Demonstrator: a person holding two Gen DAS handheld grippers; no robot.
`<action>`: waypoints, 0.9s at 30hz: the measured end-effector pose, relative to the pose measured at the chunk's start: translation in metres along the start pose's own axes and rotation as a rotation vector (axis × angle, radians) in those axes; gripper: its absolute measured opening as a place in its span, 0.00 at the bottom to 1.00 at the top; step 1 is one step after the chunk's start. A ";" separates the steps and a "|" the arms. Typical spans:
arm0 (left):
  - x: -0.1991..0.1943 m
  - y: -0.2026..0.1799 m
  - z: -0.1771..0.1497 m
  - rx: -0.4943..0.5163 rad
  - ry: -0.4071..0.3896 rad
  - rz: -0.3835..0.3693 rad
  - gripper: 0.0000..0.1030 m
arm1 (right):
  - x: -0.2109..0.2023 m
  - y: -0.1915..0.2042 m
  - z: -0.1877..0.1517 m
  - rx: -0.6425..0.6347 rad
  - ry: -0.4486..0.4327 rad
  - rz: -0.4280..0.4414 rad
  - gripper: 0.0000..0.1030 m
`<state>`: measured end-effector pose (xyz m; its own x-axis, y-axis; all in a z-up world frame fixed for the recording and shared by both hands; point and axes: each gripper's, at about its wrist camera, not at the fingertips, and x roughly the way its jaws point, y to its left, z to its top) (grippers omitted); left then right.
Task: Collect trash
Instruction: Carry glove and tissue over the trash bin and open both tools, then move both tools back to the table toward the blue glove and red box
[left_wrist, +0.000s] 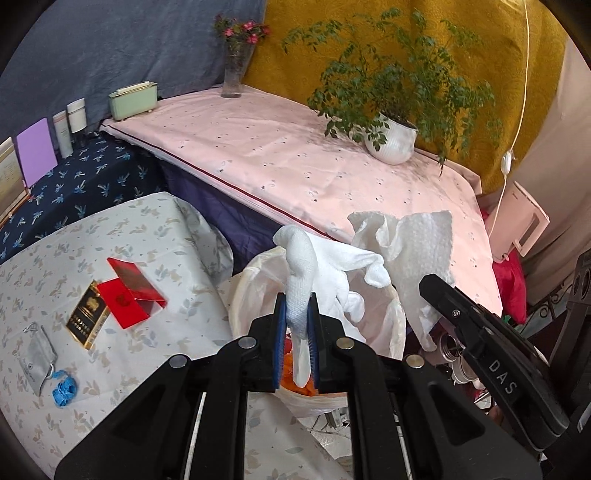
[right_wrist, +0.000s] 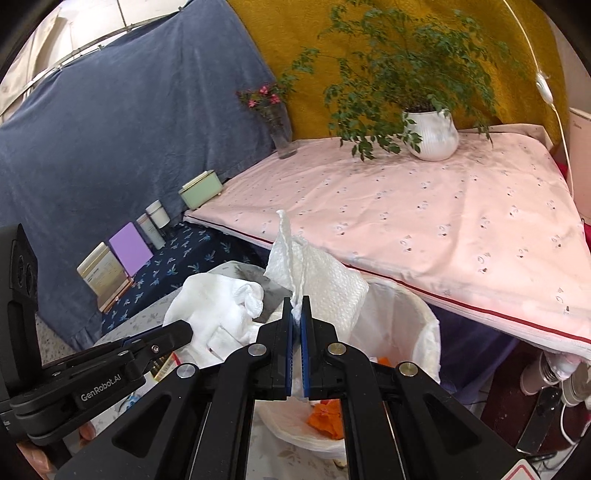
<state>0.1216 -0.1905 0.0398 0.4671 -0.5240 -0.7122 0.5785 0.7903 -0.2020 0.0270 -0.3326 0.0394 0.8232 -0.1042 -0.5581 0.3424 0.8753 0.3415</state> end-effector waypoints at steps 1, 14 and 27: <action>0.002 -0.002 0.000 0.002 0.004 -0.001 0.10 | 0.000 -0.004 -0.001 0.003 0.002 -0.002 0.04; 0.013 -0.006 -0.002 0.000 0.016 0.006 0.21 | 0.007 -0.015 -0.003 0.012 0.020 -0.015 0.09; 0.005 0.009 -0.003 -0.033 -0.023 0.068 0.56 | 0.000 -0.005 0.000 0.001 -0.016 -0.031 0.46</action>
<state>0.1271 -0.1853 0.0327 0.5200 -0.4759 -0.7093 0.5225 0.8341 -0.1766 0.0256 -0.3367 0.0380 0.8195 -0.1387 -0.5560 0.3680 0.8711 0.3251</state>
